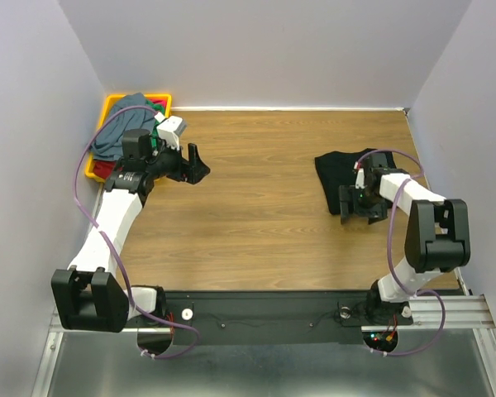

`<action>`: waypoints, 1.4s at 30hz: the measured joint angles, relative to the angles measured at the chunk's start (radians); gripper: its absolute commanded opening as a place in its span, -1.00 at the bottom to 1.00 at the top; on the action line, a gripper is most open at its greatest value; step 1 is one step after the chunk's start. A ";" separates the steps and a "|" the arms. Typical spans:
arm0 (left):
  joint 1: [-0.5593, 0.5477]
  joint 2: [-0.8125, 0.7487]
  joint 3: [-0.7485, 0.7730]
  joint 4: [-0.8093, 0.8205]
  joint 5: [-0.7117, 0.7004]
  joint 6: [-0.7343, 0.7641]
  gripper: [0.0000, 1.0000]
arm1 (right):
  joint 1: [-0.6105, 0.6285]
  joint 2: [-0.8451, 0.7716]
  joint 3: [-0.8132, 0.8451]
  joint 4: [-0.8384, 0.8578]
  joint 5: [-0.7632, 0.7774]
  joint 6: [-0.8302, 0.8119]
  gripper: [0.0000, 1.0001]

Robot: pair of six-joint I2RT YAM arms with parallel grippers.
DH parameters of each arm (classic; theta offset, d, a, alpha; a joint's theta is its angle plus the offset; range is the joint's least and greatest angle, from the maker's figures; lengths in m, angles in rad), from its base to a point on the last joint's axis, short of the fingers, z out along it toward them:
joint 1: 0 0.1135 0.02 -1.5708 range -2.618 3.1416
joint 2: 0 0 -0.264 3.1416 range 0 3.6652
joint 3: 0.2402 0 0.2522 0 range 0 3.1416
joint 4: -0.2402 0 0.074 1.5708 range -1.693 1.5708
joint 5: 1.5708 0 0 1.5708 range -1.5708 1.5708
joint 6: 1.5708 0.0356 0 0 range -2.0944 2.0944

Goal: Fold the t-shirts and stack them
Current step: Neatly place the folded tshirt to the corner

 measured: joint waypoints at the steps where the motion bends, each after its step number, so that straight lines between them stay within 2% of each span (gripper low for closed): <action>1: 0.000 0.002 0.000 0.000 0.000 -0.002 0.83 | 0.005 0.009 0.000 0.008 0.005 0.009 1.00; 5: 0.002 0.013 0.000 0.001 0.002 -0.012 0.83 | 0.018 0.063 0.026 0.037 0.047 0.088 1.00; 10: 0.006 0.019 0.000 0.001 0.003 -0.018 0.83 | 0.018 0.160 0.134 0.020 0.090 0.169 1.00; 21: 0.019 0.019 0.000 0.000 0.005 -0.018 0.84 | 0.010 0.358 0.403 0.011 0.113 0.216 1.00; 25: 0.025 0.021 0.000 -0.001 0.008 -0.016 0.86 | -0.011 0.403 0.469 0.024 0.109 0.178 1.00; 35: 0.038 0.049 0.000 -0.021 0.022 -0.007 0.86 | -0.096 0.448 0.528 0.072 0.051 -0.037 1.00; 42: 0.039 0.078 0.000 -0.008 0.045 -0.014 0.86 | -0.146 0.523 0.639 0.068 0.029 -0.089 1.00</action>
